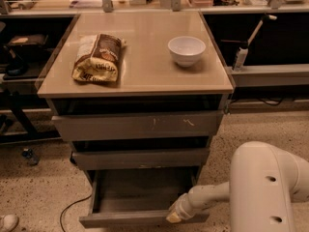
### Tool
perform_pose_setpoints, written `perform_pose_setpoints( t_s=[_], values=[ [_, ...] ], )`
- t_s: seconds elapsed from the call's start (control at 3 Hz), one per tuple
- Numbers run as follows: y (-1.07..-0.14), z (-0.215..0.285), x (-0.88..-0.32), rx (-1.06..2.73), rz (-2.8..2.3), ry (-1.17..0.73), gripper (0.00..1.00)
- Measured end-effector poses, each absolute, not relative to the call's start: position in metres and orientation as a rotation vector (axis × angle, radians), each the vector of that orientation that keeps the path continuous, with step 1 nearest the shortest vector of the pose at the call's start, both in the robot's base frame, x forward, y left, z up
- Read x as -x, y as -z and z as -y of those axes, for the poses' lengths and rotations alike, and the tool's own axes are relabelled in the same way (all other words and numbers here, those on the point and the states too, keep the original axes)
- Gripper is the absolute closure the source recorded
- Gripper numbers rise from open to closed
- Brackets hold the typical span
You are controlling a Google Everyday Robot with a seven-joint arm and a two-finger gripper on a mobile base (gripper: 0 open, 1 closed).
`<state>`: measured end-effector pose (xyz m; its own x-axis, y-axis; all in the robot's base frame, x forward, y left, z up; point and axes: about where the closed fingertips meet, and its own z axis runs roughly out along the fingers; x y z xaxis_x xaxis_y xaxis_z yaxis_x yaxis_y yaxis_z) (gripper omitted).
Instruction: Open bottom drawer
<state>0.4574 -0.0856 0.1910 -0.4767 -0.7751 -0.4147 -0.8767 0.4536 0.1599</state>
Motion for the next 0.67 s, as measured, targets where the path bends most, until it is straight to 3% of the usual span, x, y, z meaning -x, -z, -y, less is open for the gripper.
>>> perform_pose_setpoints(
  t_s=[0.33, 0.67],
  values=[
    [-0.1913, 0.0845, -0.4199, 1.421, -2.467, -0.56, 1.0],
    [-0.1913, 0.0845, -0.4199, 1.421, -2.467, -0.56, 1.0]
  ],
)
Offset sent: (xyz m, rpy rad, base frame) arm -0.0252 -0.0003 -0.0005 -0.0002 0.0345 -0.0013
